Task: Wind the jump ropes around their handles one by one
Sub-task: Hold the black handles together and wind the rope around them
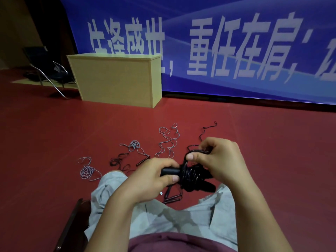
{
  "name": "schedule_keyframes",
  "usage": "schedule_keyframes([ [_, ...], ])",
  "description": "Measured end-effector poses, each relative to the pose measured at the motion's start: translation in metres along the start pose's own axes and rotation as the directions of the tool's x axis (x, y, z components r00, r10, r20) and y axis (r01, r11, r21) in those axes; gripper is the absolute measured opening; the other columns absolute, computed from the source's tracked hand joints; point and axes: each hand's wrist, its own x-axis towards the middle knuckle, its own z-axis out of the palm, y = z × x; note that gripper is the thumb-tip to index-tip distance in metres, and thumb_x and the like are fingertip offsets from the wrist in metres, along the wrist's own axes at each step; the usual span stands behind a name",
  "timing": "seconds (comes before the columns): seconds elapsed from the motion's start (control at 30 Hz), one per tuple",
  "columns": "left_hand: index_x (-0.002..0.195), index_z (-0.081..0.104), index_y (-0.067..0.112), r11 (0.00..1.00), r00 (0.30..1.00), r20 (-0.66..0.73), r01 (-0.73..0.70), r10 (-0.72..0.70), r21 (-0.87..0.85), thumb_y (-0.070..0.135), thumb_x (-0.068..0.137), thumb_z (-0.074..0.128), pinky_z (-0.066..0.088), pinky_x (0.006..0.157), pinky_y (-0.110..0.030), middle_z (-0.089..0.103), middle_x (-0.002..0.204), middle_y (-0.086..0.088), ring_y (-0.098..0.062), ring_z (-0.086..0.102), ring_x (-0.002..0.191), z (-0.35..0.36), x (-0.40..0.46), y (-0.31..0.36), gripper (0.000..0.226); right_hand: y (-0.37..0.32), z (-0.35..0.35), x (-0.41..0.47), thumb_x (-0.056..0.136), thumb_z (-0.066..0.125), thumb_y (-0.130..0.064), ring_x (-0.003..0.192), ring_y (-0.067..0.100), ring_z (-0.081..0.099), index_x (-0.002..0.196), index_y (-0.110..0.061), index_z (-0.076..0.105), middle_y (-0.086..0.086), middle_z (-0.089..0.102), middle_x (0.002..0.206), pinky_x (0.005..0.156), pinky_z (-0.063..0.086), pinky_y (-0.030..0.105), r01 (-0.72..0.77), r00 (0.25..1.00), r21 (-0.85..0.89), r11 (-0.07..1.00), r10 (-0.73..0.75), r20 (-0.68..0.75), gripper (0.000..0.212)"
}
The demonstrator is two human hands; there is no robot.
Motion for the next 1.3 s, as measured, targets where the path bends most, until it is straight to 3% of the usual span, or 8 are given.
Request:
schedule_keyframes([
  [0.17, 0.100, 0.070, 0.021, 0.979, 0.996, 0.078, -0.029, 0.045, -0.204, 0.022, 0.086, 0.068, 0.045, 0.070, -0.045, 0.066, 0.092, -0.022, -0.017, 0.054, 0.079, -0.004, -0.006, 0.010, 0.014, 0.004, -0.005, 0.002, 0.047, 0.085, -0.047, 0.045, 0.011, 0.044, 0.066, -0.014, 0.065, -0.006, 0.052, 0.050, 0.046, 0.038, 0.026, -0.072, 0.993, 0.379, 0.923, 0.029, 0.116, 0.043],
  [0.27, 0.103, 0.071, 0.013, 0.961, 0.989, 0.118, -0.054, 0.089, -0.273, 0.019, 0.086, 0.069, 0.043, 0.075, -0.035, 0.067, 0.088, -0.008, -0.014, 0.055, 0.082, -0.006, -0.010, 0.014, 0.018, 0.006, -0.008, 0.002, 0.051, 0.086, -0.032, 0.049, 0.009, 0.039, 0.065, -0.012, 0.064, -0.008, 0.046, 0.052, 0.048, 0.034, 0.021, -0.072, 0.988, 0.563, 0.824, -0.018, 0.153, 0.033],
  [0.47, 0.105, 0.070, 0.001, 0.909, 0.980, 0.103, -0.117, 0.172, -0.400, 0.010, 0.086, 0.070, 0.046, 0.076, -0.022, 0.070, 0.090, -0.001, -0.009, 0.061, 0.084, -0.010, -0.014, 0.019, 0.020, 0.017, -0.004, 0.008, 0.049, 0.091, -0.052, 0.051, 0.010, 0.039, 0.069, -0.020, 0.071, -0.003, 0.048, 0.056, 0.049, 0.034, 0.021, -0.118, 0.959, 0.738, 0.664, -0.116, 0.258, 0.043],
  [0.57, 0.103, 0.071, 0.003, 0.853, 0.981, 0.026, -0.153, 0.190, -0.498, 0.012, 0.086, 0.066, 0.045, 0.068, -0.015, 0.069, 0.083, 0.006, -0.003, 0.059, 0.074, -0.008, -0.013, 0.019, 0.020, 0.015, 0.001, 0.008, 0.059, 0.089, -0.040, 0.052, 0.010, 0.051, 0.073, -0.017, 0.070, 0.003, 0.057, 0.063, 0.049, 0.044, 0.020, -0.131, 0.946, 0.784, 0.606, -0.160, 0.281, 0.032],
  [0.73, 0.105, 0.076, 0.013, 0.753, 0.971, -0.204, -0.227, 0.126, -0.617, 0.026, 0.083, 0.071, 0.053, 0.080, -0.023, 0.074, 0.097, -0.006, -0.014, 0.067, 0.084, 0.001, -0.005, 0.015, 0.027, 0.016, 0.031, 0.008, 0.079, 0.067, -0.004, 0.070, 0.022, 0.058, 0.087, 0.001, 0.065, 0.027, 0.063, 0.081, 0.063, 0.056, 0.048, -0.110, 0.977, 0.646, 0.755, -0.037, 0.209, 0.009],
  [0.9, 0.103, 0.072, 0.008, 0.617, 0.947, -0.299, -0.165, -0.120, -0.770, 0.029, 0.078, 0.072, 0.034, 0.058, -0.026, 0.052, 0.083, -0.011, -0.010, 0.041, 0.052, 0.007, 0.005, 0.013, 0.033, -0.003, 0.048, -0.008, 0.095, 0.061, -0.014, 0.051, 0.019, 0.032, 0.071, -0.008, 0.067, 0.010, 0.043, 0.057, 0.049, 0.024, 0.032, -0.177, 0.957, 0.629, 0.757, -0.016, 0.289, 0.026],
  [1.07, 0.099, 0.064, 0.004, 0.634, 0.922, -0.342, -0.157, -0.179, -0.757, 0.029, 0.084, 0.061, 0.036, 0.059, -0.027, 0.060, 0.071, -0.006, -0.010, 0.044, 0.052, 0.009, 0.006, 0.019, 0.029, -0.009, 0.049, -0.012, 0.097, 0.056, -0.039, 0.055, 0.019, 0.035, 0.086, -0.017, 0.068, 0.006, 0.040, 0.059, 0.052, 0.031, 0.034, -0.046, 0.923, 0.487, 0.872, -0.149, 0.355, 0.028],
  [1.3, 0.086, 0.057, 0.007, 0.767, 0.838, -0.482, -0.129, -0.253, -0.628, 0.021, 0.098, 0.056, 0.040, 0.052, -0.019, 0.059, 0.063, 0.001, -0.008, 0.045, 0.050, 0.012, 0.012, 0.018, 0.019, -0.012, 0.050, -0.015, 0.099, 0.051, -0.025, 0.047, 0.006, 0.038, 0.092, -0.017, 0.066, -0.007, 0.042, 0.051, 0.048, 0.033, 0.019, 0.113, 0.899, 0.199, 0.973, -0.185, 0.397, 0.018],
])
